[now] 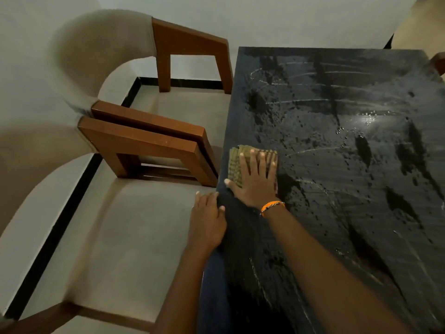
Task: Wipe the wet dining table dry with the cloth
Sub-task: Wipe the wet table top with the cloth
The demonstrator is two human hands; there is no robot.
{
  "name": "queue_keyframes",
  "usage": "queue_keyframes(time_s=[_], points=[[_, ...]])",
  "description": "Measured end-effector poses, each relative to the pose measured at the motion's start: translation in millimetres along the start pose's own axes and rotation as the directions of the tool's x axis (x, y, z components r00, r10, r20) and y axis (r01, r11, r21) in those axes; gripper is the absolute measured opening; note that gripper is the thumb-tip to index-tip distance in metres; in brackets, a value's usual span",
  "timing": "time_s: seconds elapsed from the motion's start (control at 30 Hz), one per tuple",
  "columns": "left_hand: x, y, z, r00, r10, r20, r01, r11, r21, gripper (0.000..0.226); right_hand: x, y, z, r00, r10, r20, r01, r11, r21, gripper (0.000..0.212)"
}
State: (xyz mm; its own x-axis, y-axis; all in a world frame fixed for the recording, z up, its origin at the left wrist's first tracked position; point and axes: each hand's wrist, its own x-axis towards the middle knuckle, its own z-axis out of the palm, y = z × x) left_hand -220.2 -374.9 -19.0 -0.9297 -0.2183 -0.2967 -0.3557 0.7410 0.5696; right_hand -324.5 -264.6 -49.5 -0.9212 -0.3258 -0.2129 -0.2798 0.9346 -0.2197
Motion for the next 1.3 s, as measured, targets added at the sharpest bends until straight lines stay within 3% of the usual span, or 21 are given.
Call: queue_keyframes(time_s=[0.07, 0.17, 0.23, 0.37, 0.5, 0.63, 0.73, 0.9, 1.07, 1.17, 1.3], points=[[11, 0, 1, 1.0, -0.001, -0.029, 0.001, 1.0, -0.011, 0.05, 9, -7, 13, 0.992, -0.077, -0.096, 0.073, 0.996, -0.044, 0.079], [24, 15, 13, 0.998, 0.047, -0.046, -0.046, 0.999, 0.03, 0.056, 28, 6, 7, 0.966, -0.222, -0.133, 0.215, 0.974, -0.069, 0.07], [33, 27, 21, 0.994, 0.097, -0.04, -0.093, 0.992, 0.09, 0.06, 37, 32, 0, 0.964, -0.219, -0.154, 0.207, 0.974, -0.089, 0.067], [49, 42, 36, 0.992, 0.126, -0.03, -0.12, 0.981, 0.152, 0.068, 35, 113, -16, 0.974, -0.008, -0.227, -0.005, 0.998, -0.056, 0.067], [53, 40, 49, 0.994, 0.106, -0.031, -0.1, 0.981, 0.164, 0.071, 14, 190, -29, 0.932, 0.217, -0.29, -0.226, 0.974, 0.0, 0.069], [54, 36, 55, 0.991, 0.122, -0.049, -0.111, 0.976, 0.189, 0.072, 27, 179, -24, 0.847, 0.423, -0.322, -0.416, 0.904, 0.096, 0.065], [57, 36, 58, 0.991, 0.119, -0.054, -0.105, 0.971, 0.216, 0.073, 61, 132, -22, 0.891, 0.329, -0.311, -0.334, 0.942, 0.039, 0.065], [57, 38, 59, 0.993, 0.107, -0.055, -0.089, 0.96, 0.267, 0.074, 105, 42, -15, 0.984, -0.005, -0.18, 0.001, 1.0, -0.022, 0.064], [53, 41, 54, 0.993, 0.107, -0.052, -0.091, 0.966, 0.243, 0.075, 89, 19, -11, 0.926, -0.375, -0.049, 0.374, 0.927, -0.014, 0.059], [51, 39, 52, 0.991, 0.13, -0.032, -0.118, 0.958, 0.261, 0.074, 79, 64, -21, 0.932, -0.355, -0.069, 0.357, 0.934, 0.012, 0.059], [51, 35, 51, 0.991, 0.133, -0.022, -0.124, 0.965, 0.232, 0.073, 54, 158, -38, 0.978, -0.096, -0.187, 0.1, 0.995, 0.014, 0.057]])
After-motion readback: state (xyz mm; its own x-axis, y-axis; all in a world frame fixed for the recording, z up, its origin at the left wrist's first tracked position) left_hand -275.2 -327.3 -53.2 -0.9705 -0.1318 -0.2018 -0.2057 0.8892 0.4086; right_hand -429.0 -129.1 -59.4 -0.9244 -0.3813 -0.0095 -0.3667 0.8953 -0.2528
